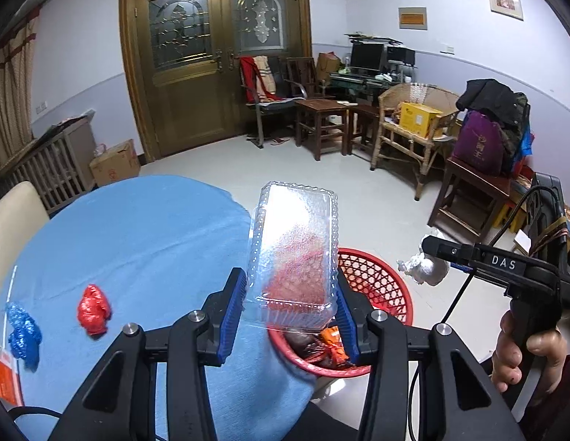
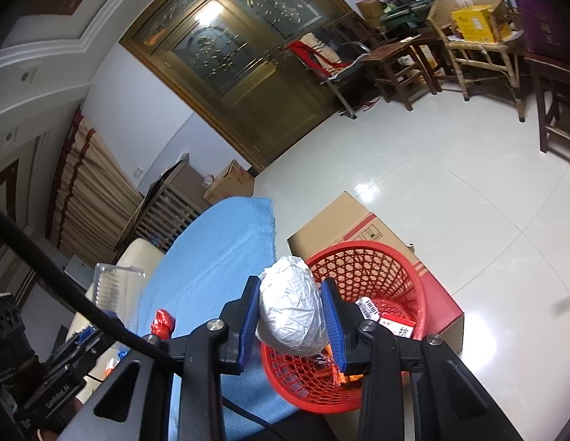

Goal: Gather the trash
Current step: 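Carry the white bag and clear tray over the red wastebasket, then open both grippers over the wastebasket to drop the white bag and tray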

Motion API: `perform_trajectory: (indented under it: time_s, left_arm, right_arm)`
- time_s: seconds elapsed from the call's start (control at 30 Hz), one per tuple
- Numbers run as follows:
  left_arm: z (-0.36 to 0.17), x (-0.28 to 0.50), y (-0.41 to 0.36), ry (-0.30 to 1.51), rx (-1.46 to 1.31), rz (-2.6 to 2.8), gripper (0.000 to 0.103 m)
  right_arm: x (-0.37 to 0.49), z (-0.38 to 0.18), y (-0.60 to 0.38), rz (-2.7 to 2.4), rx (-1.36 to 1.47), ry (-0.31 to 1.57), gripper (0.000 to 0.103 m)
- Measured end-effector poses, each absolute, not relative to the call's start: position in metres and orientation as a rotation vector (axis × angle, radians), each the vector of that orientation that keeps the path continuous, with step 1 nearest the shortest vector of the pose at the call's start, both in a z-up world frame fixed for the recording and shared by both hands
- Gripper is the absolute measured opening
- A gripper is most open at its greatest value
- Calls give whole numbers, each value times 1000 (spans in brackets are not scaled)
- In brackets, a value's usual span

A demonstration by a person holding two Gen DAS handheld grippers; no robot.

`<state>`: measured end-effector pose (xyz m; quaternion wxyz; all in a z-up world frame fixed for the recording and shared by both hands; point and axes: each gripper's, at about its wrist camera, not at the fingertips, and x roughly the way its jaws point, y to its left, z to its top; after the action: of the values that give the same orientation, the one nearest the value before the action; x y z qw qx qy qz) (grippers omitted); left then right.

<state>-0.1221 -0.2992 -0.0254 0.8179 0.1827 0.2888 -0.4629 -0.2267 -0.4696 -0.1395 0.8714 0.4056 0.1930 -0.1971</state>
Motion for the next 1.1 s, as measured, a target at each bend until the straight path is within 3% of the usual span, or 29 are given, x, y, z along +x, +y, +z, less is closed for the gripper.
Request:
perform_trajectory:
  time_s: [0.53, 0.6, 0.63, 0.67, 1.1]
  left_arm:
    - [-68, -109, -336, 774, 421, -1033, 53]
    - [-70, -112, -338, 770, 434, -1030, 62]
    - [-71, -113, -338, 764, 436, -1033, 63]
    - [-71, -113, -339, 763, 438, -1034, 63]
    - [-82, -80, -264, 794, 395, -872, 63]
  right_arm:
    - [-217, -163, -484, -414, 915, 463, 39]
    - [-214, -167, -488, -420, 930, 476, 47]
    - [-214, -168, -489, -423, 936, 478, 61]
    - [-214, -169, -490, -424, 945, 471, 64]
    - [-197, -153, -473, -405, 871, 490, 64]
